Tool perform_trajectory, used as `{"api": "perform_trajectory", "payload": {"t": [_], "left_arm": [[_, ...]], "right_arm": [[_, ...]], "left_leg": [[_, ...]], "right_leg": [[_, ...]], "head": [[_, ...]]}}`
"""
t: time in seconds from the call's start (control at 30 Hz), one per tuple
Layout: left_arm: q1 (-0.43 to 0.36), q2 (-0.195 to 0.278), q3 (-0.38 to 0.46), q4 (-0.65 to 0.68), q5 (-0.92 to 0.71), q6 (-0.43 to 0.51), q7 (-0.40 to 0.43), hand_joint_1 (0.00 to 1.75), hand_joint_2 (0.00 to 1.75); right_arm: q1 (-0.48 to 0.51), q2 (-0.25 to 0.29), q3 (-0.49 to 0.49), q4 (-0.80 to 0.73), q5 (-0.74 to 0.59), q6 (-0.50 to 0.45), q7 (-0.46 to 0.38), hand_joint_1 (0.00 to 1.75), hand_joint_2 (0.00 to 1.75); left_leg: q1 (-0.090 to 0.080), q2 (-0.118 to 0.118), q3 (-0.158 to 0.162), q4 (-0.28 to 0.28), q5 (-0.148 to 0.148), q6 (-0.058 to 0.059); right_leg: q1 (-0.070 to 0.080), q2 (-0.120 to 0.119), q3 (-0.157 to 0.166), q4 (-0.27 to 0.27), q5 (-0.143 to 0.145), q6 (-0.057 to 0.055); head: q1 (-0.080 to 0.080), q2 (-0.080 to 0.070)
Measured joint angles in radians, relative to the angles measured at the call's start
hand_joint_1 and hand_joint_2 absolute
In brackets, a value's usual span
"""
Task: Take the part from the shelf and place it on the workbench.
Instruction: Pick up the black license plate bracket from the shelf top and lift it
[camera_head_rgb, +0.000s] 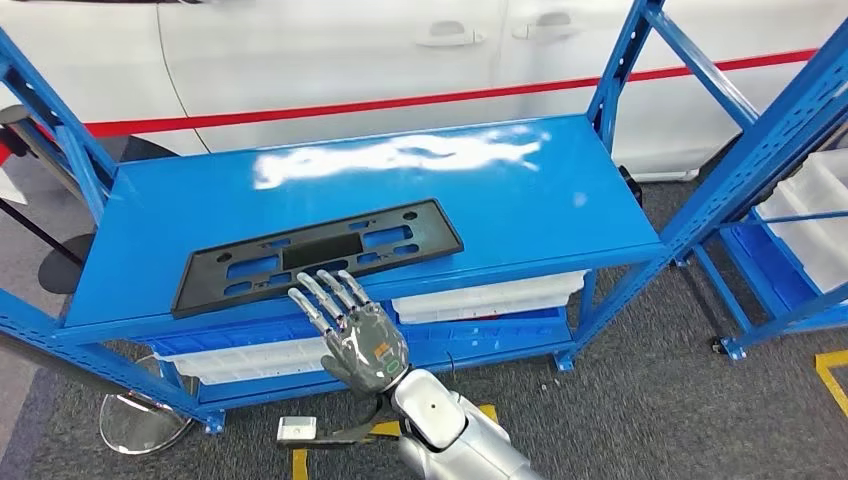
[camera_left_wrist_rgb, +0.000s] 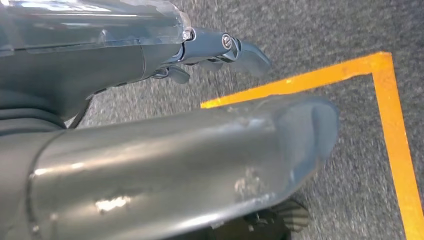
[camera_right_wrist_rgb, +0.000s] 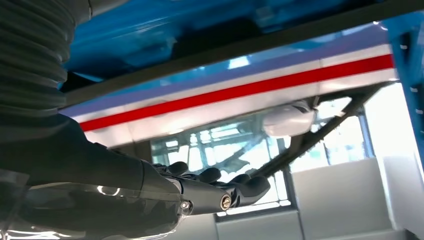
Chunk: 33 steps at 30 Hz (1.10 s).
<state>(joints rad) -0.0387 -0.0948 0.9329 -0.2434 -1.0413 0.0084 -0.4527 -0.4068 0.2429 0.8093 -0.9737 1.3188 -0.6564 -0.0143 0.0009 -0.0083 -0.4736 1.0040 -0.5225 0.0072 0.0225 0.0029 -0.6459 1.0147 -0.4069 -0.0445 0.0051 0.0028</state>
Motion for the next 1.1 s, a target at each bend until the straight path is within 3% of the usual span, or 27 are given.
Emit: {"api": "perform_trajectory", "payload": {"t": [0.07,0.1,0.2,0.23,0.27,0.3,0.37,0.43,0.53,0.6,0.7,0.77,0.8,0.83,0.9,0.93,1.0,1.1], "left_arm": [[-0.001,0.004,0.005,0.0,-0.003,0.0,0.0,0.0,0.0],[-0.002,0.006,0.007,0.0,-0.005,0.001,0.0,0.0,0.0],[-0.004,0.009,0.016,0.0,-0.009,0.002,0.002,0.0,0.0],[-0.003,0.011,0.019,0.0,-0.01,0.003,0.002,0.0,0.0],[-0.001,0.012,0.021,0.0,-0.012,0.004,0.003,0.0,0.0],[0.0,0.014,0.022,0.0,-0.014,0.004,0.003,0.0,0.0],[0.001,0.016,0.025,0.0,-0.018,0.004,0.003,0.0,0.0],[-0.001,0.016,0.027,0.001,-0.022,0.004,0.001,0.0,0.0],[0.0,0.016,0.033,0.002,-0.03,0.004,-0.002,0.0,0.0],[0.0,0.016,0.038,0.002,-0.035,0.004,-0.003,0.0,0.0],[-0.003,0.016,0.042,0.002,-0.038,0.004,-0.004,0.0,0.0],[-0.003,0.016,0.043,0.002,-0.038,0.004,-0.005,0.0,0.0],[-0.003,0.016,0.043,0.002,-0.039,0.004,-0.005,0.0,0.0],[-0.003,0.016,0.043,0.002,-0.039,0.004,-0.005,0.0,0.0],[-0.003,0.016,0.044,0.002,-0.039,0.004,-0.005,0.0,0.0],[-0.003,0.016,0.044,0.002,-0.039,0.004,-0.005,0.0,0.0],[-0.004,0.015,0.044,0.002,-0.039,0.004,-0.005,0.0,0.0],[-0.005,0.015,0.044,0.002,-0.039,0.004,-0.005,0.0,0.0]], "right_arm": [[-0.001,0.003,-0.001,0.002,0.0,0.0,0.004,0.0,1.75],[-0.003,0.004,-0.001,0.002,0.001,0.0,0.005,0.0,1.75],[-0.007,0.006,-0.001,0.007,0.003,0.003,0.008,0.0,1.75],[-0.006,0.006,-0.001,0.009,0.004,0.004,0.008,0.0,1.75],[-0.006,0.006,-0.001,0.011,0.005,0.004,0.009,0.0,1.75],[-0.006,0.006,-0.001,0.013,0.007,0.005,0.01,0.0,1.75],[-0.006,0.007,-0.001,0.014,0.01,0.005,0.011,0.0,1.75],[-0.008,0.008,-0.002,0.016,0.014,0.006,0.013,0.0,1.75],[-0.011,0.009,-0.004,0.017,0.023,0.008,0.016,0.0,1.75],[-0.013,0.009,-0.006,0.017,0.031,0.008,0.02,0.0,1.75],[-0.014,0.008,-0.007,0.018,0.036,0.011,0.024,0.0,1.75],[-0.013,0.008,-0.008,0.019,0.037,0.013,0.025,0.0,1.75],[-0.013,0.008,-0.008,0.02,0.037,0.014,0.025,0.0,1.75],[-0.013,0.008,-0.009,0.021,0.037,0.015,0.025,0.0,1.75],[-0.014,0.008,-0.01,0.021,0.037,0.015,0.025,0.0,1.75],[-0.014,0.008,-0.01,0.021,0.037,0.015,0.025,0.0,1.75],[-0.015,0.008,-0.011,0.021,0.037,0.015,0.025,0.0,1.75],[-0.016,0.01,-0.013,0.021,0.038,0.015,0.025,0.0,1.75]], "left_leg": [[0.0,0.002,0.005,0.026,0.002,-0.01],[0.002,0.003,-0.008,0.06,-0.003,-0.015],[0.011,0.003,-0.116,0.223,-0.065,-0.036],[0.016,0.003,-0.149,0.256,-0.081,-0.044],[0.021,0.003,-0.169,0.261,-0.077,-0.052],[0.025,0.003,-0.171,0.23,-0.045,-0.058],[0.033,0.004,-0.146,0.109,0.055,-0.069],[0.031,0.006,-0.128,0.027,0.092,-0.06],[0.027,0.008,-0.13,0.023,0.094,-0.025],[0.03,0.008,-0.127,0.019,0.095,-0.01],[0.028,0.009,-0.126,0.017,0.091,0.003],[0.026,0.009,-0.124,0.017,0.088,0.006],[0.025,0.008,-0.123,0.017,0.086,0.007],[0.024,0.007,-0.119,0.017,0.084,0.006],[0.023,0.004,-0.11,0.017,0.079,0.003],[0.021,0.003,-0.106,0.018,0.075,-0.001],[0.019,0.002,-0.104,0.017,0.071,-0.012],[0.02,0.003,-0.098,0.014,0.066,-0.031]], "right_leg": [[-0.007,0.001,0.031,-0.02,-0.001,-0.007],[-0.012,0.0,0.048,-0.03,-0.003,-0.01],[-0.018,-0.002,0.074,-0.039,-0.018,-0.013],[-0.02,0.0,0.079,-0.038,-0.025,-0.011],[-0.022,0.001,0.085,-0.036,-0.032,-0.007],[-0.025,0.003,0.093,-0.033,-0.04,-0.002],[-0.031,0.003,0.107,-0.022,-0.06,0.01],[-0.032,0.003,0.108,-0.009,-0.075,0.024],[-0.028,0.001,0.104,-0.002,-0.087,0.041],[-0.03,0.0,0.092,0.029,-0.112,0.051],[-0.033,0.0,0.017,0.175,-0.184,0.06],[-0.034,0.0,-0.045,0.277,-0.212,0.062],[-0.035,0.0,-0.064,0.299,-0.205,0.062],[-0.035,0.0,-0.063,0.28,-0.177,0.059],[-0.033,-0.001,-0.01,0.149,-0.094,0.049],[-0.031,-0.001,0.021,0.081,-0.065,0.043],[-0.024,0.0,0.05,0.013,-0.05,0.035],[-0.024,0.003,0.058,0.0,-0.049,0.026]], "head": [[0.0,0.0],[-0.003,0.0],[-0.011,0.0],[-0.011,0.0],[-0.011,0.0],[-0.011,0.0],[-0.011,0.0],[-0.015,0.0],[-0.015,0.0],[-0.011,0.0],[-0.006,0.0],[-0.006,0.0],[-0.006,0.0],[-0.006,0.0],[-0.006,0.0],[-0.006,0.0],[-0.006,0.0],[-0.006,0.0]]}}
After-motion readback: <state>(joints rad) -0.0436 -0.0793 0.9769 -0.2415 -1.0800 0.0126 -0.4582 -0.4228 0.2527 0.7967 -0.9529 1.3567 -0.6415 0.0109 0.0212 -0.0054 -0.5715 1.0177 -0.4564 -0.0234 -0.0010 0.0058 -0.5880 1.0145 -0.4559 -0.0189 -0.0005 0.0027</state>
